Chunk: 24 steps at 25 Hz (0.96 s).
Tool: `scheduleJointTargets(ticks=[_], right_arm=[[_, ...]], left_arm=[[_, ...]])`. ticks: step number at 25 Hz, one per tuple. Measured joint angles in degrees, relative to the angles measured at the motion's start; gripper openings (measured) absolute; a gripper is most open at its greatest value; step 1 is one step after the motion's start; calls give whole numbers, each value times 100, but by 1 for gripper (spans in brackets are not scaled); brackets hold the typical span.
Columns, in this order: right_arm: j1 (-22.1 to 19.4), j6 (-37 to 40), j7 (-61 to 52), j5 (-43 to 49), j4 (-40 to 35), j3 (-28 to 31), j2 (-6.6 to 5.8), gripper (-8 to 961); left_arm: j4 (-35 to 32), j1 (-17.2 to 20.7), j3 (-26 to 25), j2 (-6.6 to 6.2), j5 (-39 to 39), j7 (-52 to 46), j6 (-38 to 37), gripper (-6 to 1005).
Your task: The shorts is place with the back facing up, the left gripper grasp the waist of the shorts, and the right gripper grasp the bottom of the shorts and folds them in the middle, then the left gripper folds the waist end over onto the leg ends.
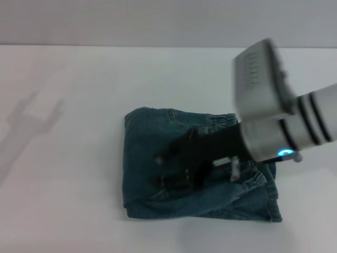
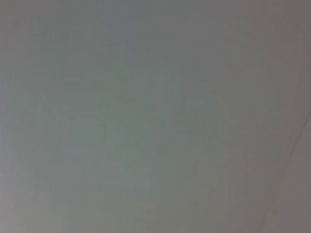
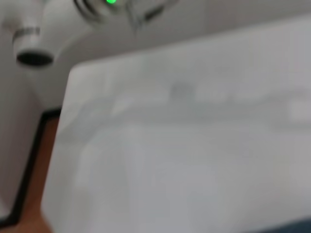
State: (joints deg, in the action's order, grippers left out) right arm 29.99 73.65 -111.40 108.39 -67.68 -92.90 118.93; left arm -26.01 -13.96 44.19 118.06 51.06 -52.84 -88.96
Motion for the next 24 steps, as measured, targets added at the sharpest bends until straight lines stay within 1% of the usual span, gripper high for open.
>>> scheduleJointTargets(ticks=[2, 5, 8, 9, 10, 13, 15, 18, 19, 20, 21, 22, 23, 24], right_arm=[[-378, -36, 252, -171, -350, 221, 23, 495], [-844, -93, 924, -904, -380, 720, 38, 495], [-1197, -114, 1805, -1884, -25, 1249, 20, 496], [-1414, -110, 2563, -2579, 331, 1581, 17, 496], [-1414, -110, 2563, -2579, 331, 1581, 17, 496], [-1666, -79, 3993, -3812, 1037, 1996, 16, 496], [-1755, -70, 4951, -4660, 1621, 2217, 16, 496], [-1747, 0, 6183, -5885, 2635, 2489, 17, 496], [-1658, 173, 7033, -6864, 3436, 2621, 14, 496], [-1618, 261, 7298, -7165, 3690, 2647, 11, 496], [-1618, 261, 7298, -7165, 3690, 2647, 11, 496], [-1571, 380, 7686, -7551, 3973, 2683, 11, 496], [-1527, 489, 8041, -7885, 4224, 2709, 12, 496], [-1485, 570, 8339, -8193, 4432, 2728, 19, 496]], left_arm=[[5, 4, 0, 3, 0, 1, 0, 782], [57, 10, -3, 6, 0, 6, 0, 782], [126, 33, -13, 4, 0, 10, -7, 782], [146, 48, -22, 4, 0, 10, -10, 782], [162, 60, -27, 3, 0, 11, -12, 782], [273, 92, -63, 0, 0, 21, -27, 782], [306, 94, -73, -1, 0, 29, -28, 782], [470, 101, -103, -3, 0, 153, -57, 782], [657, 103, -193, -3, 0, 303, -140, 782], [728, 103, -246, -3, -2, 358, -184, 782], [728, 103, -246, -3, -2, 358, -184, 782], [728, 103, -246, -3, -2, 358, -184, 782], [1009, 127, -481, -2, -6, 577, -363, 782], [1038, 137, -514, -1, -8, 607, -384, 782]])
